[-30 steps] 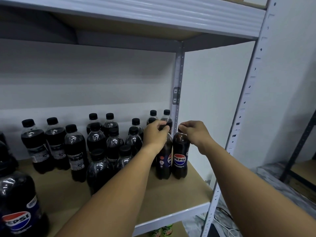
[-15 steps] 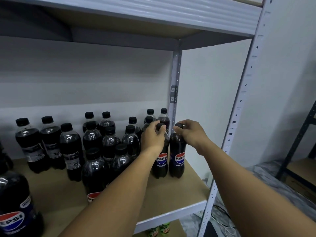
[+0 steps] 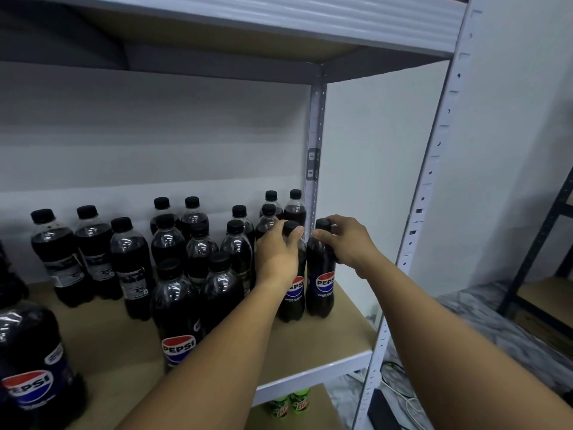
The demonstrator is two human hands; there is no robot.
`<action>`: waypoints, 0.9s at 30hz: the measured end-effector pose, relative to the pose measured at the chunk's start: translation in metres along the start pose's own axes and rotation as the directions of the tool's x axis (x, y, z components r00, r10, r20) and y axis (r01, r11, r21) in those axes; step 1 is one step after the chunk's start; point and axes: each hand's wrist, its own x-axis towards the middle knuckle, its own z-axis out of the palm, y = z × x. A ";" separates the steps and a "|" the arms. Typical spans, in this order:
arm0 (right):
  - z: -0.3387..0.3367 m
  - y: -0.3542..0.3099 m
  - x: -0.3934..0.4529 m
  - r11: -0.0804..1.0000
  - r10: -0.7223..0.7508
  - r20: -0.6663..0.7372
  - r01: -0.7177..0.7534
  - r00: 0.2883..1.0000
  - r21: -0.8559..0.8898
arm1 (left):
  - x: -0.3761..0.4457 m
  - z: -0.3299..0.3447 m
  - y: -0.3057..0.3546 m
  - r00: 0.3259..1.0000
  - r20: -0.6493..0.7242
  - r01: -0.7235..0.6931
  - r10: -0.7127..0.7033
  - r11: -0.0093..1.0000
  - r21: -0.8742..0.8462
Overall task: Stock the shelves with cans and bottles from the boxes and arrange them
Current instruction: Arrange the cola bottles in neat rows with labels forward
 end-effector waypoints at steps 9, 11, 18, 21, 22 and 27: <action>-0.006 -0.006 -0.044 1.000 -0.026 -0.034 0.026 0.999 -0.012 | -0.035 -0.016 0.010 0.999 0.005 -0.035 0.035 0.999 -0.026; -0.008 -0.008 -0.052 1.000 -0.023 -0.041 0.023 0.999 -0.006 | -0.042 -0.020 0.015 0.999 -0.001 -0.050 0.050 0.999 0.007; -0.012 -0.015 -0.075 1.000 -0.008 -0.058 0.007 0.998 -0.010 | -0.057 -0.029 0.021 0.997 0.018 -0.070 0.070 0.998 0.009; -0.013 -0.016 -0.080 1.000 0.001 -0.066 -0.002 0.998 -0.014 | -0.060 -0.032 0.023 0.997 0.040 -0.061 0.062 0.998 -0.013; -0.013 -0.017 -0.082 1.000 0.001 -0.072 -0.003 0.997 -0.016 | -0.060 -0.032 0.023 0.997 0.047 -0.054 0.055 0.998 -0.021; -0.013 -0.020 -0.083 0.999 -0.002 -0.063 -0.001 0.998 -0.045 | -0.062 -0.033 0.023 0.997 0.057 -0.042 0.044 0.998 -0.041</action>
